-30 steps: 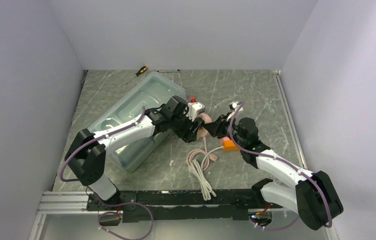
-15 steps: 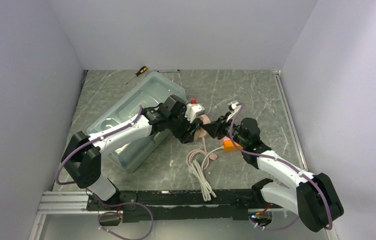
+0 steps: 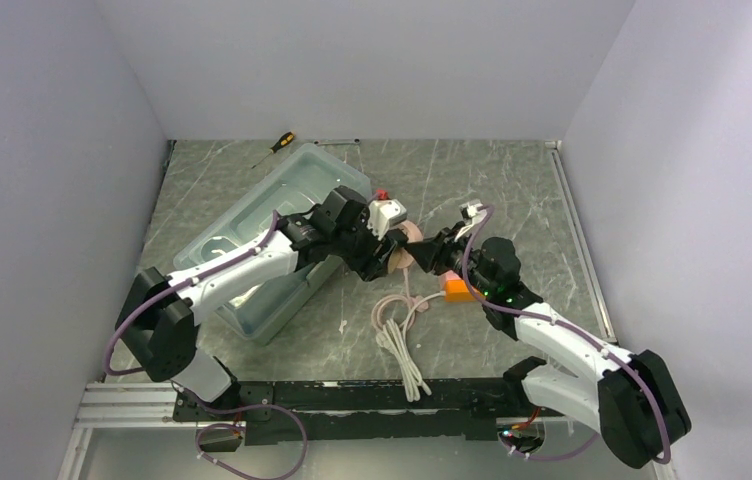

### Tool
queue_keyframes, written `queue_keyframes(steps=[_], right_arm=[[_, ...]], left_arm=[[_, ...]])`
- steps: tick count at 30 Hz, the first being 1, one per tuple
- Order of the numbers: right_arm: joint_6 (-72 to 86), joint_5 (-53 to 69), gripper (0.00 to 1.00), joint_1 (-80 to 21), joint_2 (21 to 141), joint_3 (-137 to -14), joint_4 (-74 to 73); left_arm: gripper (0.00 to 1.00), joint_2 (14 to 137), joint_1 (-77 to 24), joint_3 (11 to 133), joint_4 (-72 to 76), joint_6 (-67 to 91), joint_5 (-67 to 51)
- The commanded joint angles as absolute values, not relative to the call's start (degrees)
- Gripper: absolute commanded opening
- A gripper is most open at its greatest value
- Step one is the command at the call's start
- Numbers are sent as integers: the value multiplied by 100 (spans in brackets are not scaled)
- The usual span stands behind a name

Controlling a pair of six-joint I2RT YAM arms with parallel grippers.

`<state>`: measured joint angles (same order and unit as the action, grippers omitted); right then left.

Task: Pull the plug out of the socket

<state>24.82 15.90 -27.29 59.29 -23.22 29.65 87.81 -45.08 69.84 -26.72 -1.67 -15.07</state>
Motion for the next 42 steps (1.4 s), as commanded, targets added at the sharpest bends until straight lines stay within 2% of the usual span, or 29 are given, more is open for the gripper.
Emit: queue_keyframes(steps=[1,9,20,26,29,36,42], right_arm=[[2296,-140,0,-2619,5810,-2544,2470],[2274,-435,0,-2619,5853,-2595,2308],[1949,2130,0,-2592,5874,-2333,3565],[1993,2397,0,-2595,5985,-2325,3744],[2028,1953,0,-2612,5926,-2316,3638],[1991,-606,0,-2984,5611,-2455,2582],[1983,-1099,0,-3049,5719,-2599,2281]], left_arm=[[0,8525,-4500,7015,-2202,334,-1788],[0,8719,-4500,7080,-2270,333,-2053],[0,8378,-4414,7204,-2910,-784,-2424],[0,8207,-4297,7166,-2878,-794,-2439],[0,8286,-4296,7193,-2865,-645,-2208],[0,8533,-4382,7114,-2481,273,-1567],[0,8672,-4425,7122,-2437,365,-1771]])
